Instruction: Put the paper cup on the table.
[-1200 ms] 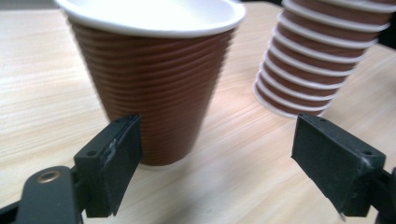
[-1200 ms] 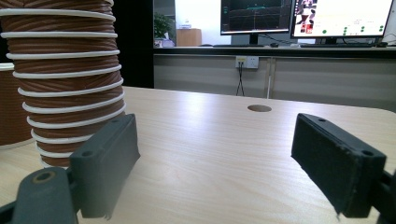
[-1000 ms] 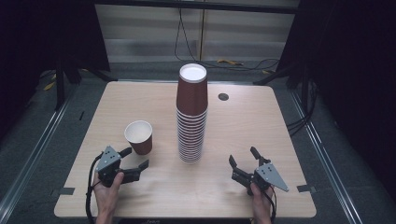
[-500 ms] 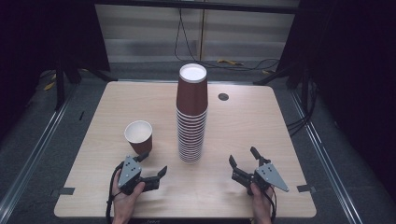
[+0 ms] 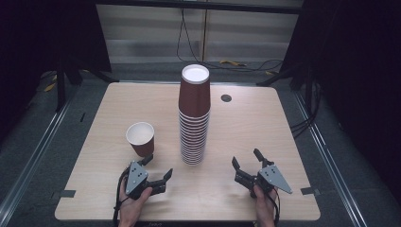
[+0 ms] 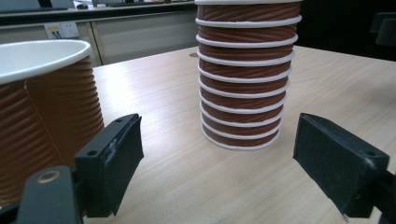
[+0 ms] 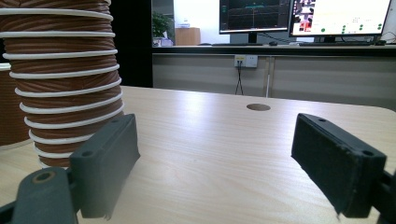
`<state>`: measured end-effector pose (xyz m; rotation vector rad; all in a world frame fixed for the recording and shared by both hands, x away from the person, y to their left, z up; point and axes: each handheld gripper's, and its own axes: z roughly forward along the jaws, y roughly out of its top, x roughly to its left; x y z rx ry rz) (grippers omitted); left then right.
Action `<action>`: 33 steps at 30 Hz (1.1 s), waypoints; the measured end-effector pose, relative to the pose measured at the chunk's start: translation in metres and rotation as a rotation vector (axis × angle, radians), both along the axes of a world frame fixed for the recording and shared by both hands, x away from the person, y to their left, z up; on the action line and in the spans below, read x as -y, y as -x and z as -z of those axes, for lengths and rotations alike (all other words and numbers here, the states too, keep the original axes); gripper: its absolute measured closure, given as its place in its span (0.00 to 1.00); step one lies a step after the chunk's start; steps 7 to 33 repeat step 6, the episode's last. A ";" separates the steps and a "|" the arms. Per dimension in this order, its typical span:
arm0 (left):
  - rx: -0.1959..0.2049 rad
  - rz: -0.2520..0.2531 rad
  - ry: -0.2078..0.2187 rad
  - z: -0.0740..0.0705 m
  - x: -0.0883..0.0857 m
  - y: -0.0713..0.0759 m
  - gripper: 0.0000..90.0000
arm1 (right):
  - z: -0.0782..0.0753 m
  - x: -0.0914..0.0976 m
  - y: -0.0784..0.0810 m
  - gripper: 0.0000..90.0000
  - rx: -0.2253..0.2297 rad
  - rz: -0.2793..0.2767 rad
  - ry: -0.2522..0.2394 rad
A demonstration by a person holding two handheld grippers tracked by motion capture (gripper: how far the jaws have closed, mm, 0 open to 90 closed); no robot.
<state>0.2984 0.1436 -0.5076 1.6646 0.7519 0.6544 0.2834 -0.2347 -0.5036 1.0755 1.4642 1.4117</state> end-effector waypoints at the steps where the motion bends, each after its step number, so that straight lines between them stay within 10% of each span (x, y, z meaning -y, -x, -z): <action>1: 0.003 -0.001 -0.002 0.000 0.000 0.001 0.17 | 0.000 0.000 0.000 0.16 -0.001 -0.001 0.000; 33: 0.035 -0.014 0.029 0.001 -0.001 0.003 0.17 | -0.001 0.000 -0.002 0.15 -0.020 0.001 0.001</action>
